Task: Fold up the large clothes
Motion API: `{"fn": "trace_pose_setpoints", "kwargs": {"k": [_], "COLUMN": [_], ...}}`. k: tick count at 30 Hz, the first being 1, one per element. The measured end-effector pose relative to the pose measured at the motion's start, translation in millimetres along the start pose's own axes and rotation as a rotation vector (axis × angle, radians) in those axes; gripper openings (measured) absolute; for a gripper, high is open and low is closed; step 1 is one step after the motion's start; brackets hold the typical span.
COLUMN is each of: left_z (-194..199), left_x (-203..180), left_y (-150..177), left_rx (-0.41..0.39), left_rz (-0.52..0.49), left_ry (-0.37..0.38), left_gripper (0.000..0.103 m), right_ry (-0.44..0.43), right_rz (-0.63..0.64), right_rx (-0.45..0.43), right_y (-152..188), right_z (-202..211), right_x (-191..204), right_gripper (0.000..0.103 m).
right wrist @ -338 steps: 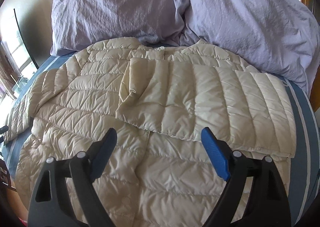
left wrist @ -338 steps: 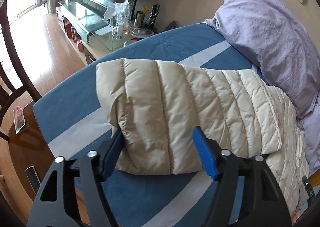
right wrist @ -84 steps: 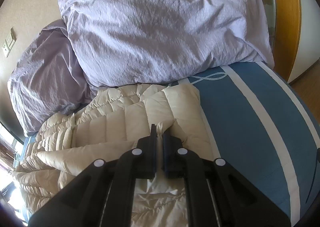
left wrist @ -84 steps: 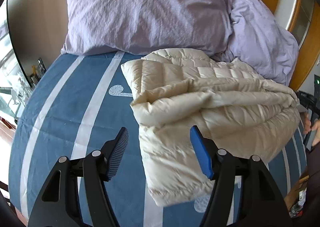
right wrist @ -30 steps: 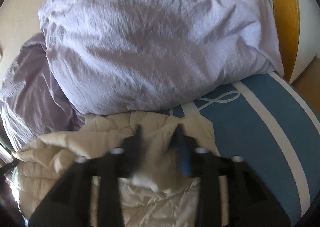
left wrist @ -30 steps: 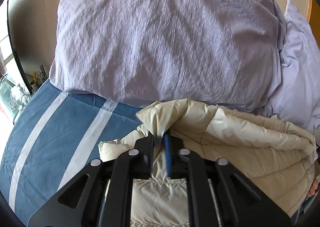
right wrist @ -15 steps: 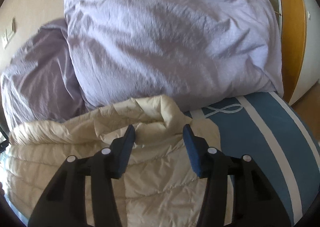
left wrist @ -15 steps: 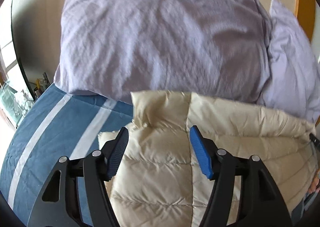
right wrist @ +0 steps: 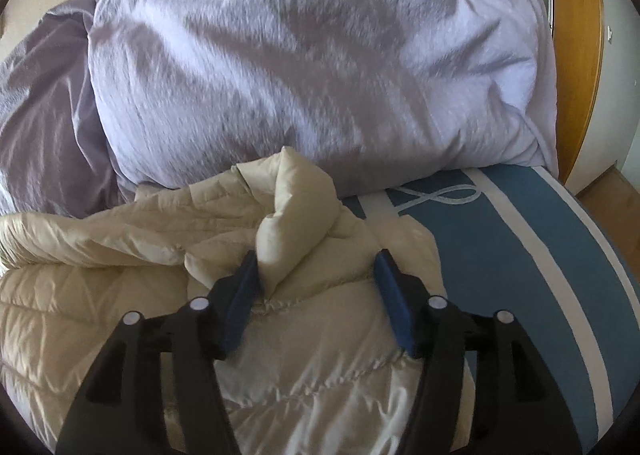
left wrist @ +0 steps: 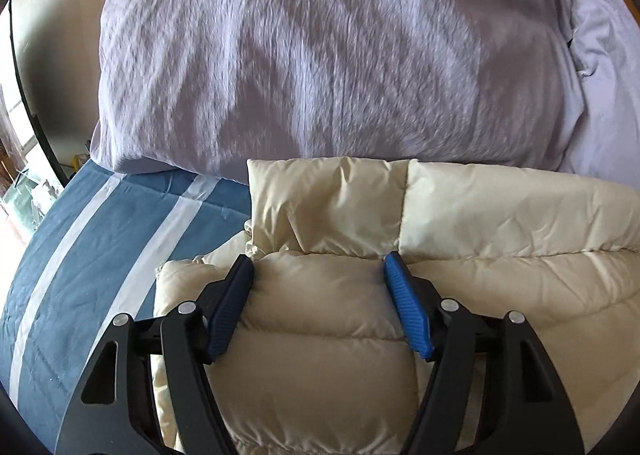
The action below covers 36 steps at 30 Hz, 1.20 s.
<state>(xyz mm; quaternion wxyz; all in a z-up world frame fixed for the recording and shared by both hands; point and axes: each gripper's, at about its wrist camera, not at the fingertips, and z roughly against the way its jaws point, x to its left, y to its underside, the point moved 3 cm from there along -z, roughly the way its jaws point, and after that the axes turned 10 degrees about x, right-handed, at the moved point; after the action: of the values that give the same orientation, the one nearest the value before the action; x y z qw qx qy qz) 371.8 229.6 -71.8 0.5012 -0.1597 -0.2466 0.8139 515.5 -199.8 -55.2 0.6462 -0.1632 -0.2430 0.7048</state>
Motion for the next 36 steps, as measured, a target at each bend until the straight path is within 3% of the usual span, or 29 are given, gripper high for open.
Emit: {"fn": "trace_pose_setpoints", "kwargs": {"k": [8,24,31,36], "left_z": [-22.4,-66.3,-65.0,-64.0], "left_x": [1.6,8.4,6.2,2.6], "left_y": [-4.9,-19.6,-18.4,-19.1], "left_rx": [0.047,0.119,0.119,0.119], "left_rz": [0.007,0.0,0.0,-0.001], "left_ry": [-0.02,-0.021,-0.022,-0.024], "left_gripper": [0.077,0.085,0.085,0.085], "right_ry": [-0.003,0.015,-0.104,-0.14], "right_rz": [-0.019,-0.017,-0.069,0.04], "right_rx": [0.08,0.133,-0.002,-0.048], "right_y": [-2.5,-3.3,1.9,4.6], "right_z": [-18.1,-35.2,-2.9,17.2], "right_x": [-2.7,-6.7,-21.4,-4.2], "right_gripper": [0.074,0.079,0.075,0.059]}}
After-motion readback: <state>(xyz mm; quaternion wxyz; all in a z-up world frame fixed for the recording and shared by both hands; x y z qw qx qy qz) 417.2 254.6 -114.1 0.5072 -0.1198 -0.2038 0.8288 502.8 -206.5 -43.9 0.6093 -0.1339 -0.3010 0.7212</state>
